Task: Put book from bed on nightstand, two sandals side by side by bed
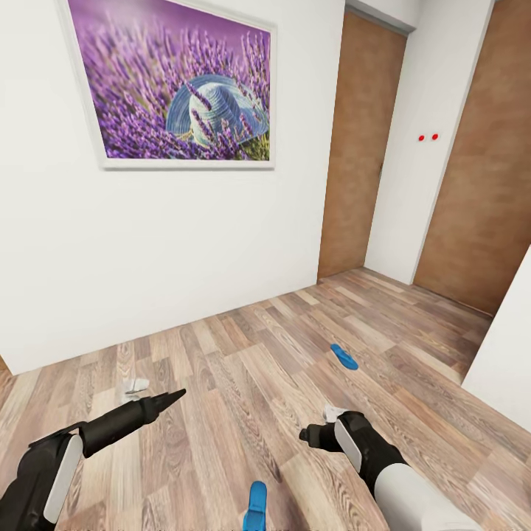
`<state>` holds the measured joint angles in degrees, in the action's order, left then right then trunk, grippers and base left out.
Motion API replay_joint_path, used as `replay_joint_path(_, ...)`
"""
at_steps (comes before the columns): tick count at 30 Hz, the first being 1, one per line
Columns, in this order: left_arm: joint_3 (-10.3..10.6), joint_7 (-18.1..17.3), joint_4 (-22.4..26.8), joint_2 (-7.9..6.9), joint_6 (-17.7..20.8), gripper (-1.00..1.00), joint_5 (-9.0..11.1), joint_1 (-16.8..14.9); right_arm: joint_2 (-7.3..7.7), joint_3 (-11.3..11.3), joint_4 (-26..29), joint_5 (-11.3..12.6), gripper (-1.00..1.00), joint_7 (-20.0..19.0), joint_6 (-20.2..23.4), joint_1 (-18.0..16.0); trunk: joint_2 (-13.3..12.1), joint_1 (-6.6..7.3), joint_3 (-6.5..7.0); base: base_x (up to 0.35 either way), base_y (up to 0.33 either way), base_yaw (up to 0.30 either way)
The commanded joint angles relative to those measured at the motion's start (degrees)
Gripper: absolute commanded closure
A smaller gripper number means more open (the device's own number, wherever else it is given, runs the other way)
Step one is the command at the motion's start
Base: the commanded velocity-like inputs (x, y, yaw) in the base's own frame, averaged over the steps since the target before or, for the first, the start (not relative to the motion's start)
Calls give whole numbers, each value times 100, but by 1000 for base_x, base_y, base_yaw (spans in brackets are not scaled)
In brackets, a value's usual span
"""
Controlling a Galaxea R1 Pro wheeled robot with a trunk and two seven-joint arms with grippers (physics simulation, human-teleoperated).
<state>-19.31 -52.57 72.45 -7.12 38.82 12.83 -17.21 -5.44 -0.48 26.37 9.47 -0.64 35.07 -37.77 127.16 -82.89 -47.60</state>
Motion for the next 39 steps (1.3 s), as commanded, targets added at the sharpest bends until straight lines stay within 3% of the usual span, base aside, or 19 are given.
replay_joint_path(1, -3, -7, -1, 0, 38, -100, 26, -3, 0, -5, 8, 20, -100, -1, 26, -2, 44, -21, -24, 0, 0, 0)
replay_joint_path(39, -3, -7, -3, 78, 38, -100, 25, -4, 0, 0, 8, 21, -100, -4, 26, -2, 1568, -856, -706, 0, 0, 0)
